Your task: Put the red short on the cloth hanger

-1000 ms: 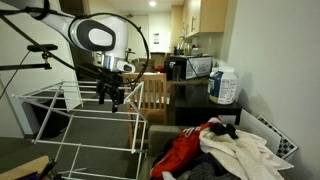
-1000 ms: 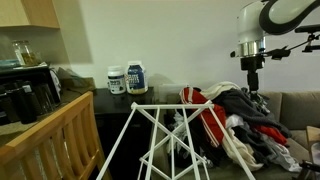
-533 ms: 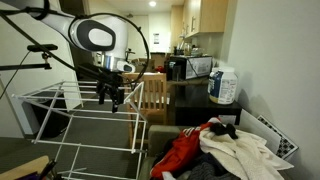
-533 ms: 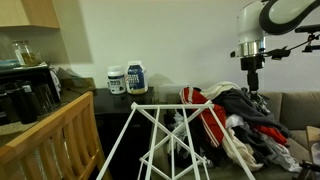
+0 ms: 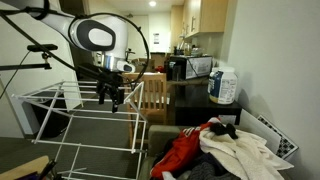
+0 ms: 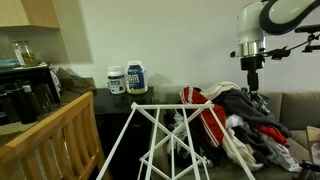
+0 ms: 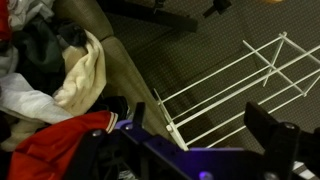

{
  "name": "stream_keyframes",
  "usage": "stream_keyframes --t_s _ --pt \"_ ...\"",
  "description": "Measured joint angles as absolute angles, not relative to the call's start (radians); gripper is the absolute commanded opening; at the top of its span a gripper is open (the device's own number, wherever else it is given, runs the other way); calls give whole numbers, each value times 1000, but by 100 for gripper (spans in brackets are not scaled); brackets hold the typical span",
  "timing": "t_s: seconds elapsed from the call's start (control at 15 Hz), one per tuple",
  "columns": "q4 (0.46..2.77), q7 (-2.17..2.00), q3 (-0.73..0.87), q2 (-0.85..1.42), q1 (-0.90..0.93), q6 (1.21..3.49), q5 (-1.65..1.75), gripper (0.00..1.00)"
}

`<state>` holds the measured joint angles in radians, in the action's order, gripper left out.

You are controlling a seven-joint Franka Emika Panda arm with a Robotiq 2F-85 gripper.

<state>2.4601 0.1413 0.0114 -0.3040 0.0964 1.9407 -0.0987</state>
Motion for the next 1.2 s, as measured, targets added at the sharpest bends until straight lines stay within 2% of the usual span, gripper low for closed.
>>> stream_keyframes --t_s 0.53,1.2 --pt "2410 140 12 -269 82 1944 -97 100" --pt "2026 68 18 91 38 2014 -32 100"
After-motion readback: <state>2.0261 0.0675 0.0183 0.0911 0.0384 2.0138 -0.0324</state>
